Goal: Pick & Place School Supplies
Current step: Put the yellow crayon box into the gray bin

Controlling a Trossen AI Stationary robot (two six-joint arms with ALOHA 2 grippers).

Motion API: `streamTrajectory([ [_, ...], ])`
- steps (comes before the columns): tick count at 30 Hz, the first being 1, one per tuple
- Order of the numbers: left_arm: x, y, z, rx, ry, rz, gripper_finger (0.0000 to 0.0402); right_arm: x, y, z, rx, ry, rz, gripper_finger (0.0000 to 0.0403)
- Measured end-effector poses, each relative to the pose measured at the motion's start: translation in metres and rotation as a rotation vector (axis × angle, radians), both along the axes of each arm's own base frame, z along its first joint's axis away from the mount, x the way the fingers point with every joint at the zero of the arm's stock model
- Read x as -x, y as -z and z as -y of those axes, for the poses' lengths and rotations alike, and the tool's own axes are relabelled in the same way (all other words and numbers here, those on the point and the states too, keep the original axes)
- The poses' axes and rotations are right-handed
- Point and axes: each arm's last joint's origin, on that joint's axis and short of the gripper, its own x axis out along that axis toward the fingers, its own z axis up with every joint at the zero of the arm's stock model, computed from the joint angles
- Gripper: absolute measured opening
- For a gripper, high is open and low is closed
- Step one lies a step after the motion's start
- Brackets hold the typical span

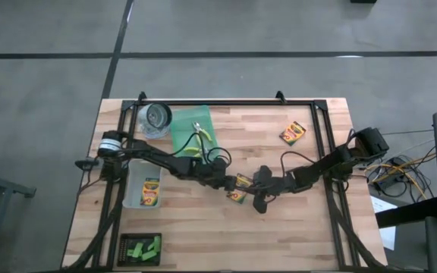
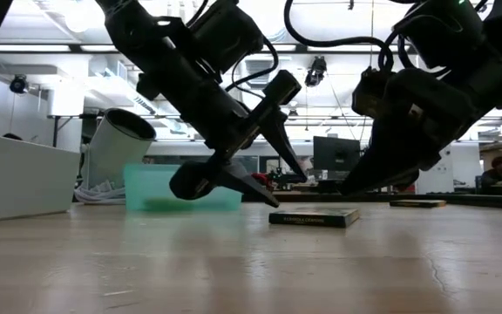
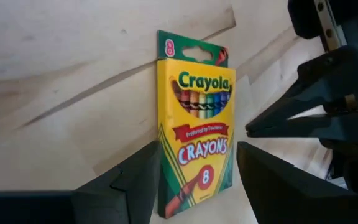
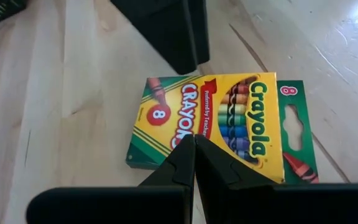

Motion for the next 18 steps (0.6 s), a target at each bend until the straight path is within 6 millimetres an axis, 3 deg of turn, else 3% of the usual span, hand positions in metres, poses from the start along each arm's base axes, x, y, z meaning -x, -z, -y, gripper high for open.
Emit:
streamTrajectory([
  [18, -0.0079, 0.0071, 0.0002, 0.004, 0.002, -0.010, 0.0216, 0.0012, 0.0023, 0.0012, 0.053, -0.010, -0.010, 0.0008],
])
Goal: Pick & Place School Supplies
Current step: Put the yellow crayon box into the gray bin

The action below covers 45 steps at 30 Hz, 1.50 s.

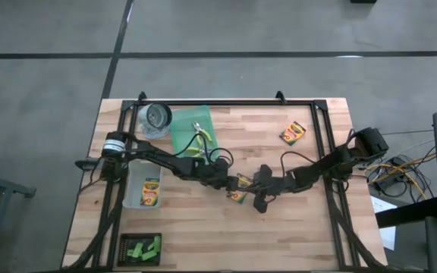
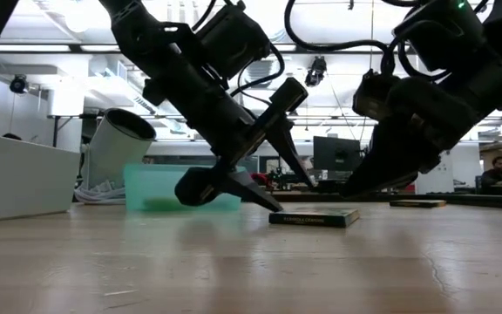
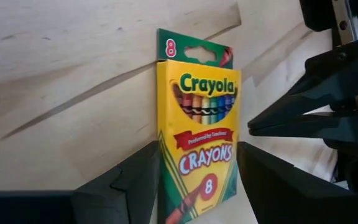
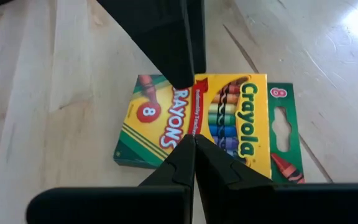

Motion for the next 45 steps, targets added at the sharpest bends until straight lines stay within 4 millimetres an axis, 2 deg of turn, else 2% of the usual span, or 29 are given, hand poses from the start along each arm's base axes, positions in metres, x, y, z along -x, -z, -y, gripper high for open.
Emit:
streamTrajectory([
  [8, 0.000, 0.001, 0.000, 0.000, 0.000, -0.005, 0.0216, -0.004, 0.013, -0.001, -0.010, 0.010, -0.006, 0.0008],
  [45, 0.003, 0.001, -0.002, -0.012, 0.001, -0.033, 0.0216, 0.001, 0.018, -0.001, -0.053, 0.012, -0.051, 0.0008],
])
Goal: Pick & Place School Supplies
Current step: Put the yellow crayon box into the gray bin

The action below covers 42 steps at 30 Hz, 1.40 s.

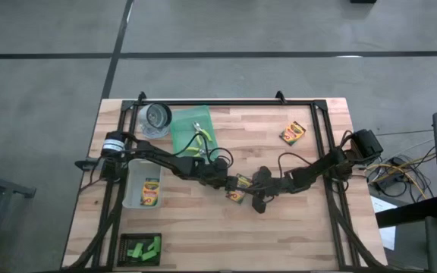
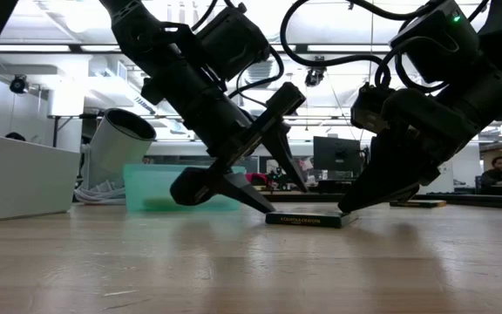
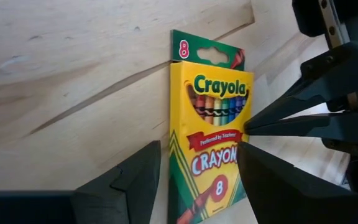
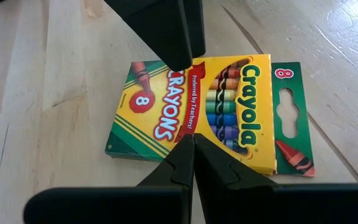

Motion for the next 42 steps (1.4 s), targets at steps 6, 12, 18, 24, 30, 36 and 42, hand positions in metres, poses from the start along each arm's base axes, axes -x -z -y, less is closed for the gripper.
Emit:
streamTrajectory([
  [6, 0.0007, 0.0007, -0.0008, 0.000, -0.001, -0.012, 0.0216, 0.0001, 0.0001, 0.0000, 0.000, 0.000, -0.001, 0.0008],
  [12, 0.0009, 0.0007, -0.0008, -0.001, -0.001, -0.013, 0.0216, 0.0010, 0.0010, 0.0001, -0.016, 0.012, -0.010, 0.0008],
  [18, 0.0009, 0.0007, -0.0009, -0.001, -0.001, -0.013, 0.0216, 0.0017, 0.0018, 0.0003, -0.032, 0.028, -0.021, 0.0008],
  [24, 0.0009, 0.0007, -0.0009, 0.001, -0.002, -0.014, 0.0216, 0.0019, 0.0020, 0.0003, -0.030, 0.026, -0.021, 0.0008],
  [30, 0.0009, 0.0009, -0.0009, 0.001, -0.002, -0.014, 0.0216, 0.0020, 0.0020, 0.0003, -0.029, 0.026, -0.022, 0.0008],
  [36, 0.0005, 0.0006, -0.0009, 0.002, -0.002, -0.007, 0.0216, 0.0021, 0.0022, 0.0003, -0.026, 0.023, -0.023, 0.0008],
  [42, 0.0000, 0.0009, -0.0009, 0.002, -0.002, -0.003, 0.0216, 0.0021, 0.0022, 0.0003, -0.026, 0.023, -0.023, 0.0008],
])
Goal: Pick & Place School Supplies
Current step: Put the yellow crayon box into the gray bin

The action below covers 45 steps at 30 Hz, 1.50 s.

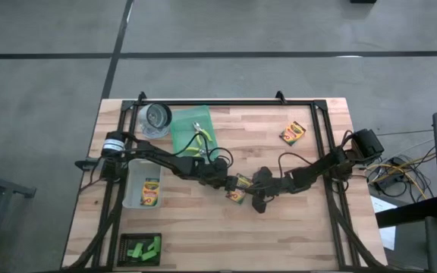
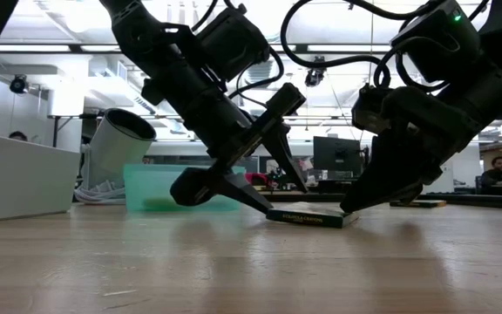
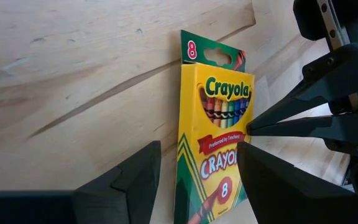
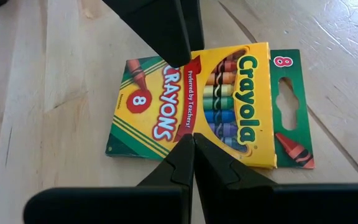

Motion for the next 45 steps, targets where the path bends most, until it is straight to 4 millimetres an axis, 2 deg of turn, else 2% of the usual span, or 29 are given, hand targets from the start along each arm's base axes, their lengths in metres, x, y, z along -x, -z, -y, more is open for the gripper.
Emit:
streamTrajectory([
  [9, -0.0082, 0.0073, 0.0012, 0.022, 0.021, 0.067, 0.0216, 0.0003, 0.0002, 0.0001, 0.000, 0.000, -0.002, 0.0008],
  [22, -0.0081, 0.0080, 0.0011, 0.027, 0.023, 0.063, 0.0211, 0.0003, 0.0003, 0.0001, 0.001, 0.000, -0.002, 0.0008],
  [37, -0.0060, 0.0112, 0.0004, 0.046, 0.006, 0.025, 0.0100, 0.0002, 0.0000, 0.0004, 0.011, 0.008, 0.002, 0.0008],
  [45, -0.0060, 0.0112, 0.0002, 0.056, 0.001, 0.023, 0.0076, 0.0001, -0.0001, 0.0005, 0.012, 0.009, 0.003, 0.0008],
])
